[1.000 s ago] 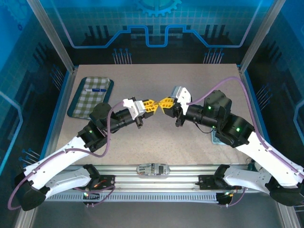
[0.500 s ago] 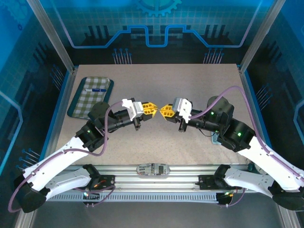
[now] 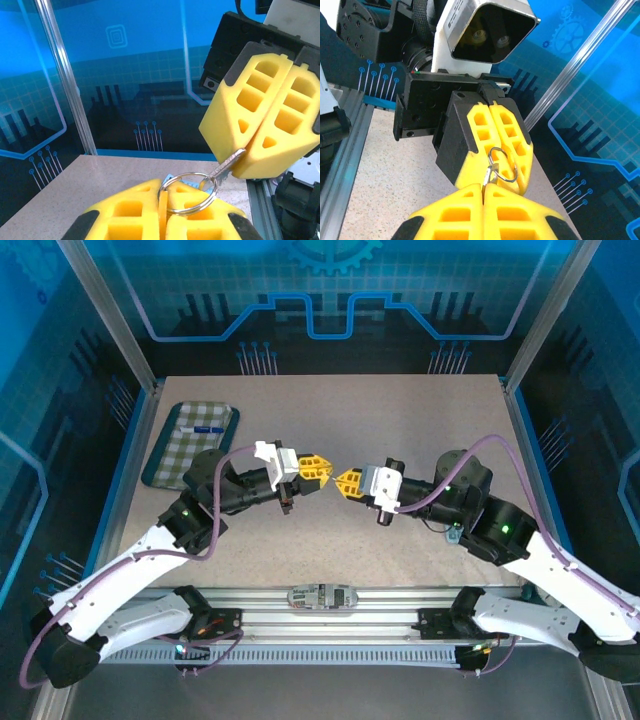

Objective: Remove the keys from the keyring

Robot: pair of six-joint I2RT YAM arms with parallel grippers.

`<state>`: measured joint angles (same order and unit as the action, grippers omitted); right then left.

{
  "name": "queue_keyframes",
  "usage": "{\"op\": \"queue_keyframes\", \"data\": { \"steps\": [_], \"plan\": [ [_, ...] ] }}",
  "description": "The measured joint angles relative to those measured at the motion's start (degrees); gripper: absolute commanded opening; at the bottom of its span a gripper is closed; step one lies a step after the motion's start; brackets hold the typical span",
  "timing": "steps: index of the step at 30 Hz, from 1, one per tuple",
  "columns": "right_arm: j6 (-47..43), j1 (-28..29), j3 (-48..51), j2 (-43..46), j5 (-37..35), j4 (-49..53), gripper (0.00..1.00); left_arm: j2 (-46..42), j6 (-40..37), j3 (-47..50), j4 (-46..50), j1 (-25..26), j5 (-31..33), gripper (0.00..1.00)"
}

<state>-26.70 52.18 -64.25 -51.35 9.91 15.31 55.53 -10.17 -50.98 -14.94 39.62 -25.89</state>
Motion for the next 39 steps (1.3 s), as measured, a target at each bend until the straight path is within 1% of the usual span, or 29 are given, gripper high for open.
{"op": "queue_keyframes", "data": {
  "steps": [4, 10, 17, 18, 19, 21, 24, 28, 29, 33, 36, 37, 38, 39],
  "plan": [
    [-0.8, 0.4, 0.2, 0.0, -0.3, 0.0, 0.00, 0.7, 0.9, -0.8, 0.9, -0.3, -0.8, 0.00],
    [-1.1, 0.7, 1.5, 0.6, -3.0, -2.1, 0.00, 0.8, 1.8, -1.0, 1.1, -0.5, -1.0, 0.00],
    [-4.8, 5.0, 2.1, -0.3, -9.7, -3.5, 0.00, 0.9, 3.0, -1.1, 1.3, -1.0, -1.2, 0.00],
    [-4.9, 5.0, 2.1, -0.7, -9.9, -3.6, 0.03, 0.9, 3.0, -1.1, 1.4, -1.2, -1.2, 0.00],
    [-4.8, 5.0, 2.1, -1.0, -10.4, -3.7, 0.12, 0.9, 3.0, -1.1, 1.7, -1.3, -1.2, 0.00],
    [-4.1, 5.1, 2.0, -1.8, -11.4, -4.5, 0.15, 1.0, 3.1, -1.1, 1.8, -1.6, -1.2, 0.00],
    [-2.1, 5.1, 2.1, -3.2, -12.3, -5.8, 0.25, 1.2, 3.5, -1.1, 1.8, -1.6, -1.1, 0.00],
    [0.2, 5.2, 2.6, -3.6, -13.7, -7.6, 0.24, 1.3, 4.1, -1.1, 1.6, -1.9, -0.7, 0.00],
    [0.6, 5.2, 2.6, -3.6, -14.0, -7.8, 0.25, 1.3, 4.1, -1.1, 1.6, -1.9, -0.7, 0.00],
    [3.4, 5.2, 3.2, -3.7, -15.5, -9.9, 0.35, 1.3, 4.3, -1.1, 1.3, -1.9, -0.7, 0.00],
    [4.9, 5.2, 3.5, -3.8, -16.4, -10.9, 0.38, 1.3, 4.3, -1.1, 1.0, -1.9, -0.6, 0.00],
    [5.2, 5.2, 3.5, -3.8, -16.7, -11.1, 0.38, 1.3, 4.3, -1.1, 0.9, -1.9, -0.5, 0.00],
    [5.6, 5.2, 3.6, -3.8, -16.8, -11.3, 0.35, 1.3, 4.3, -1.1, 0.8, -1.9, -0.5, 0.00],
    [5.8, 5.2, 3.7, -3.8, -16.9, -11.5, 0.30, 1.3, 4.3, -1.1, 0.7, -1.9, -0.4, 0.00]
  ]
}}
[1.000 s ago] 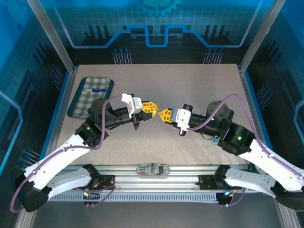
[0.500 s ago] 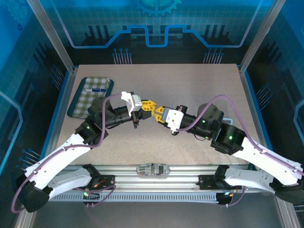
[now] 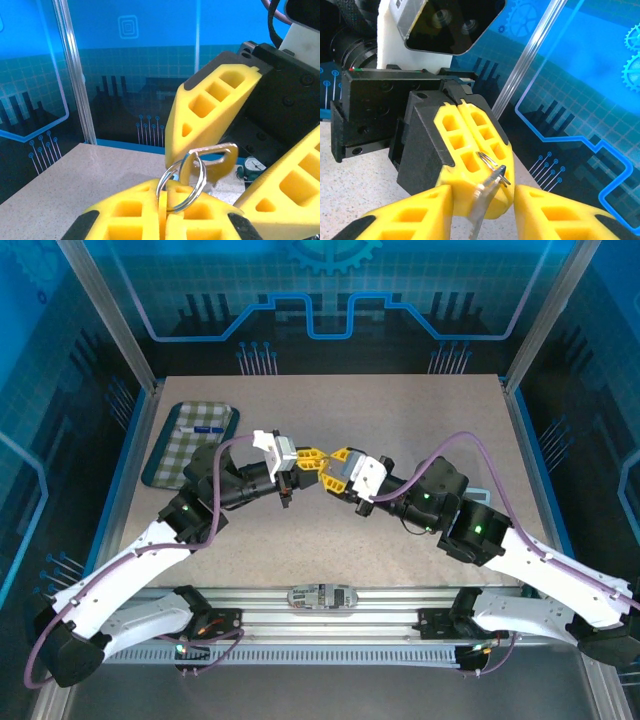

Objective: Remove the keys from the keyring

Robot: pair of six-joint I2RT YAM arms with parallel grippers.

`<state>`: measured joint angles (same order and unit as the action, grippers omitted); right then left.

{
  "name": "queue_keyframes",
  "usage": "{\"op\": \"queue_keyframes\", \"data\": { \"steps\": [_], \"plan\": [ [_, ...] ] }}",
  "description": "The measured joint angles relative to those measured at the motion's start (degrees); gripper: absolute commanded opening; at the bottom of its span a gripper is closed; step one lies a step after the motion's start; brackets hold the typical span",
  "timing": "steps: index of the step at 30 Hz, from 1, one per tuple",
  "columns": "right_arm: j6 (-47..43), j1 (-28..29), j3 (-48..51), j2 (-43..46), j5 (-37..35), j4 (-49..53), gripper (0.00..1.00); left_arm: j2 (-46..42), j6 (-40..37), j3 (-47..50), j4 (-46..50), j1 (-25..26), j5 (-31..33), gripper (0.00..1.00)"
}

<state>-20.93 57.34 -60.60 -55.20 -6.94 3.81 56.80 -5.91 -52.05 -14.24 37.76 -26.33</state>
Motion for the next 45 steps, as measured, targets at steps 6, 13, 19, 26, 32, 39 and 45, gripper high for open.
{"op": "queue_keyframes", "data": {
  "steps": [6, 13, 19, 26, 32, 39, 45],
  "plan": [
    [1.5, 0.0, 0.5, -0.4, -0.3, -1.3, 0.22, 0.0, 0.0, 0.0, -0.2, -0.1, 1.2, 0.00],
    [3.1, 0.0, 0.5, -1.1, -2.5, -2.5, 0.11, 0.0, 0.0, 0.0, -0.6, -0.4, 2.3, 0.00],
    [5.2, -0.4, 0.5, -1.6, -5.4, -3.1, 0.00, 0.0, 0.0, 0.0, -0.6, -0.5, 2.7, 0.00],
    [3.6, -0.4, 0.6, -1.9, -6.6, -3.8, 0.00, 0.0, 0.3, 0.1, -0.9, -0.5, 3.2, 0.00],
    [-5.0, 1.1, 2.3, -1.5, -8.8, -7.0, 0.00, -0.2, 1.8, 0.1, -1.1, -0.6, 3.1, 0.00],
    [-14.8, 3.0, 4.8, -1.0, -12.0, -11.6, 0.00, -0.5, 4.6, 0.4, -2.0, -1.6, 0.7, 0.00],
    [-20.1, 3.5, 6.3, -0.5, -12.6, -13.7, 0.00, -0.5, 6.5, 0.8, -2.7, -2.2, -1.3, 0.00]
  ]
}}
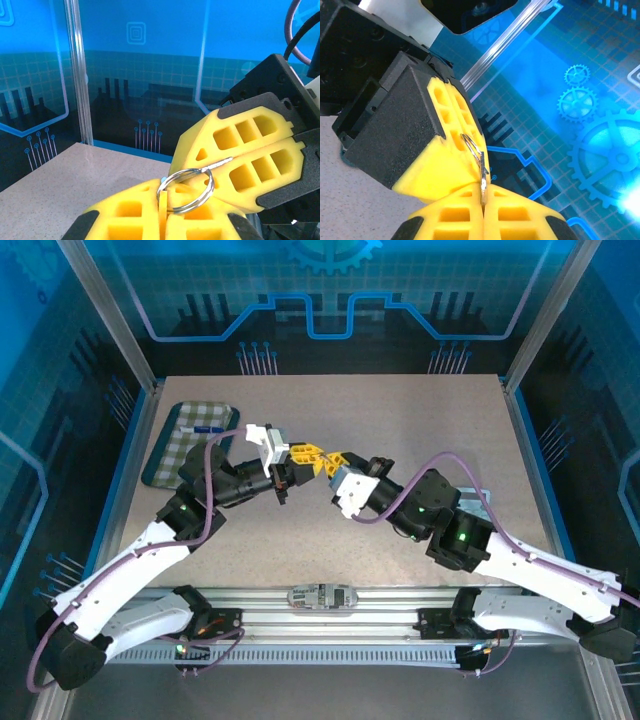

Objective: Remove the keys from the keyring

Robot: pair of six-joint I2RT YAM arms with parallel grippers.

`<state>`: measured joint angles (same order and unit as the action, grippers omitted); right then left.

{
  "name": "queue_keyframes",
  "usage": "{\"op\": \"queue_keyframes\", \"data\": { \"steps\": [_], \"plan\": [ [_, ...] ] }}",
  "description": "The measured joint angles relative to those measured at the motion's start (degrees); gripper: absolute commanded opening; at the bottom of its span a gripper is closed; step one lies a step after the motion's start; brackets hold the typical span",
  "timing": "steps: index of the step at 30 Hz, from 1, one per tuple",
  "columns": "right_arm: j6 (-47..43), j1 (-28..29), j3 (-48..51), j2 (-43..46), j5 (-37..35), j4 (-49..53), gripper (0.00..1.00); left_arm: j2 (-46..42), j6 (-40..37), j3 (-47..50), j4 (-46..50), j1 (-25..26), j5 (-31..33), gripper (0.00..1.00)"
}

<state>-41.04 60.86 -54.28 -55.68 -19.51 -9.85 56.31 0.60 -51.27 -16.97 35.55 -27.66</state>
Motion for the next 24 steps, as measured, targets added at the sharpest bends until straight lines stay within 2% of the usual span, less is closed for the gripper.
{"op": "queue_keyframes", "data": {
  "steps": [16, 24],
  "plan": [
    [-7.2, 0.3, 2.0, 1.7, 0.9, -1.2, 0.00, 0.3, 2.3, 0.0, -0.2, -0.6, -3.3, 0.00],
    [-9.9, 1.0, 1.9, 0.7, -1.0, -0.9, 0.00, 1.0, 2.3, -0.8, 1.9, -1.5, -4.8, 0.00]
  ]
}}
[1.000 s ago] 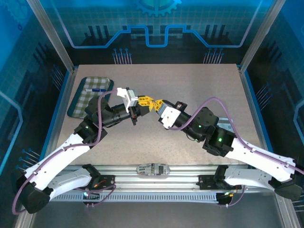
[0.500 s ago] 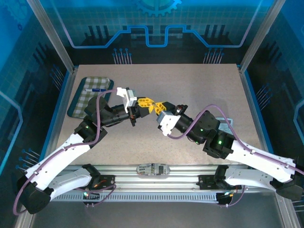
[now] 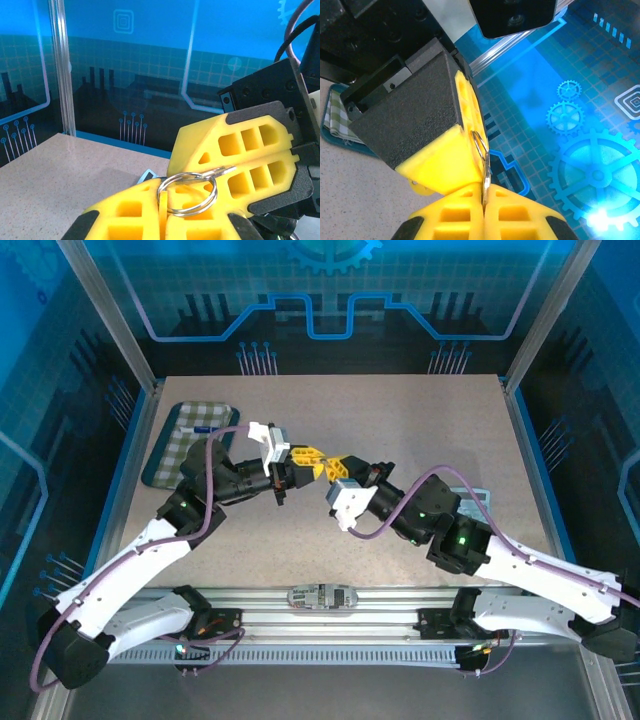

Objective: Remove the keys from the keyring

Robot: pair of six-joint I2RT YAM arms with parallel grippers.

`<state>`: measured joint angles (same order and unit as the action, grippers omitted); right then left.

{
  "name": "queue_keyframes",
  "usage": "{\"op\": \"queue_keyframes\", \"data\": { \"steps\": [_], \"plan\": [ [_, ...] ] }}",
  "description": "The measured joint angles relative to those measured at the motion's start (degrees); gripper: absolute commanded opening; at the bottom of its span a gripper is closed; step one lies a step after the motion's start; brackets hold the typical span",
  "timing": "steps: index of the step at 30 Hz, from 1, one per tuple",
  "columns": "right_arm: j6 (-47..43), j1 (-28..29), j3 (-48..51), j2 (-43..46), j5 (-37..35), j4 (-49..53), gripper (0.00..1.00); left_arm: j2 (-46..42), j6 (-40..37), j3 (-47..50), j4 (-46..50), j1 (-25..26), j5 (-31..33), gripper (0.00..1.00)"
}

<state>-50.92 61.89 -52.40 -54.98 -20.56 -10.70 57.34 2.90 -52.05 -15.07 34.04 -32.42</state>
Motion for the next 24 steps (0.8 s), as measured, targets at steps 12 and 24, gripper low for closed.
{"op": "queue_keyframes", "data": {
  "steps": [12, 24],
  "plan": [
    [-2.3, 0.0, -3.0, -2.2, -0.1, 2.3, 0.00, 0.0, -1.5, -2.3, 4.0, -0.7, 0.0, 0.00],
    [-4.2, -0.2, -7.8, -5.6, -1.2, 7.3, 0.00, -0.1, -4.2, -4.3, 9.5, -1.3, 2.0, 0.00]
  ]
}}
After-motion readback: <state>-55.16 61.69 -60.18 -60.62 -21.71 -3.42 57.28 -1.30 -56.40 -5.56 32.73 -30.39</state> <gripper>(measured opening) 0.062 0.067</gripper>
